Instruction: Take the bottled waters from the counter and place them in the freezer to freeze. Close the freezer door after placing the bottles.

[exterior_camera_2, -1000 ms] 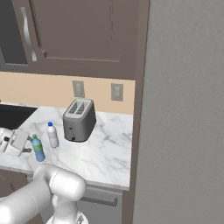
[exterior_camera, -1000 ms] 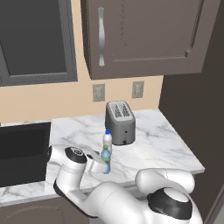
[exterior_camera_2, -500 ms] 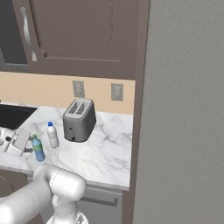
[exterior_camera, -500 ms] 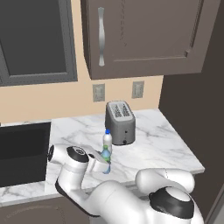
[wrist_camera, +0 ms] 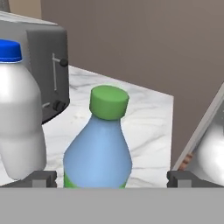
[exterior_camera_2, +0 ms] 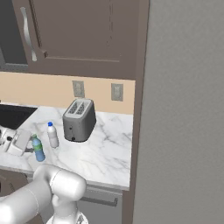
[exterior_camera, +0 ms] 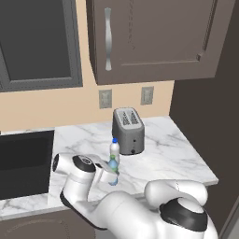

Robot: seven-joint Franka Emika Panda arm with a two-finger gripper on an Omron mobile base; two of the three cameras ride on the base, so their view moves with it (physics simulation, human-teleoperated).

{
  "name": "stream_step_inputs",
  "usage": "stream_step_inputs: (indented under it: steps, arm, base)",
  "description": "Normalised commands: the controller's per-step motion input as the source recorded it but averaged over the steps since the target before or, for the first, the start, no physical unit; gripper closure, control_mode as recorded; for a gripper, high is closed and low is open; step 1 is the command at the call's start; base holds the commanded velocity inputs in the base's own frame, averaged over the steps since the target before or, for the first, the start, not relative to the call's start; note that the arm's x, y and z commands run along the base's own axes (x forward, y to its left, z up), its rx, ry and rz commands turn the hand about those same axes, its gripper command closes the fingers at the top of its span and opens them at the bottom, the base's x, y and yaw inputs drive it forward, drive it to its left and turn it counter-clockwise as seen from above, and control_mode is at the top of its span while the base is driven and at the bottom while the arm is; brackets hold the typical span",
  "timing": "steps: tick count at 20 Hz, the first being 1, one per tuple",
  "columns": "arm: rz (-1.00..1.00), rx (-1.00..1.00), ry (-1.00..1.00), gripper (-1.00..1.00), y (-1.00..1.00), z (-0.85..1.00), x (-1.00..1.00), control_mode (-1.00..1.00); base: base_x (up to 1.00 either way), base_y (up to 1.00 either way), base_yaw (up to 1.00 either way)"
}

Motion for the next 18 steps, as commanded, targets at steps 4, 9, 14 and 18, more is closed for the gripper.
stream_step_inputs:
  steps: [4, 9, 14, 18]
  arm:
    - [0.00, 0.00, 0.04, -1.00, -0.26, 0.00, 0.05, -1.00]
    - [0.00, 0.00, 0.05, -1.00, -0.30, 0.00, 0.09, -1.00]
    - [0.00, 0.00, 0.00, -1.00, 0.00, 0.00, 0.00, -1.00]
    - [0.00, 0.00, 0.00, -1.00, 0.00, 0.00, 0.00, -1.00]
  base:
    - [0.00, 0.00, 0.00]
    - [0.00, 0.00, 0.00]
    - [0.00, 0.00, 0.00]
    - [0.00, 0.00, 0.00]
